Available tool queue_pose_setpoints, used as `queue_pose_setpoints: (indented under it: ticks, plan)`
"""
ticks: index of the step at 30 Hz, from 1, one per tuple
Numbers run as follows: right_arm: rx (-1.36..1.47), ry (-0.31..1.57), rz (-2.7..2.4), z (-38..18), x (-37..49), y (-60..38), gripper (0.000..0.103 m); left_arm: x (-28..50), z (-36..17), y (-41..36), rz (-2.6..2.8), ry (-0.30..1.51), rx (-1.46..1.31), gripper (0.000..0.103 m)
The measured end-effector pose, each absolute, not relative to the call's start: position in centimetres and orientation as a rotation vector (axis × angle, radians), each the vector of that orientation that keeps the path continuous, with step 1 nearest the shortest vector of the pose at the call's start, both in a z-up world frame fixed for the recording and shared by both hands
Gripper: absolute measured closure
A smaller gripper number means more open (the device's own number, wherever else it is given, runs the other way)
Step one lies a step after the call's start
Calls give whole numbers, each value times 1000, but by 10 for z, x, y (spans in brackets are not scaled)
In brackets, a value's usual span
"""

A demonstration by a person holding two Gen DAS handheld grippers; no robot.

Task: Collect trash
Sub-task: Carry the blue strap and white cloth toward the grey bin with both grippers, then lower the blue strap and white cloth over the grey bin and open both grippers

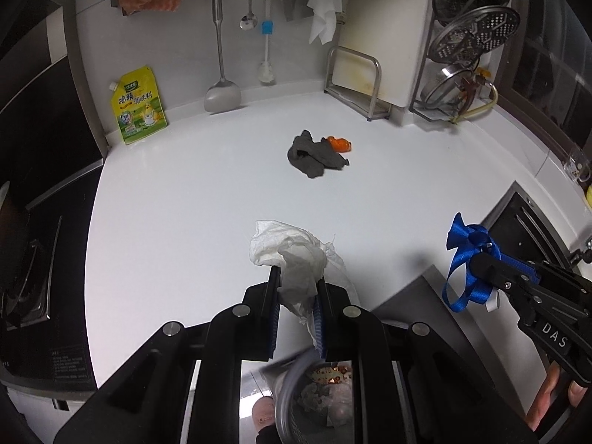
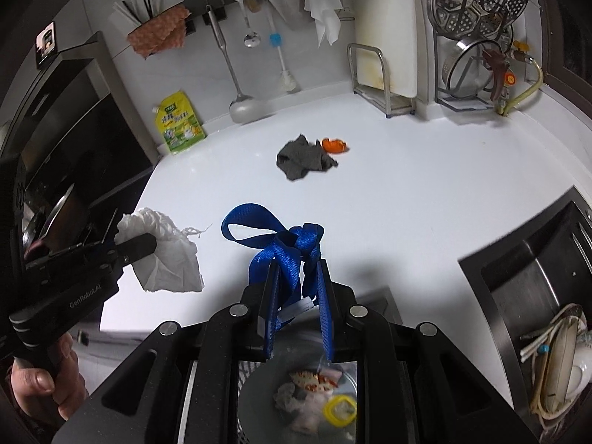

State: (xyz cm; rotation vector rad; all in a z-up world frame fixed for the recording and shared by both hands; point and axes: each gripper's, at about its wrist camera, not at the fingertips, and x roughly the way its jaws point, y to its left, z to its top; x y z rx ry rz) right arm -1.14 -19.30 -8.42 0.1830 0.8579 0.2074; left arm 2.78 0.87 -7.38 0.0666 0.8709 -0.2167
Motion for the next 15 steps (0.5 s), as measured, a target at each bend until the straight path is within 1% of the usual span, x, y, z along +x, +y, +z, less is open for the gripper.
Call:
queue_pose_setpoints:
  ticks: [15]
  plan:
    - [165,912,236,-101,-59,-212,84,-20,-92,-19,-226,917,75,87]
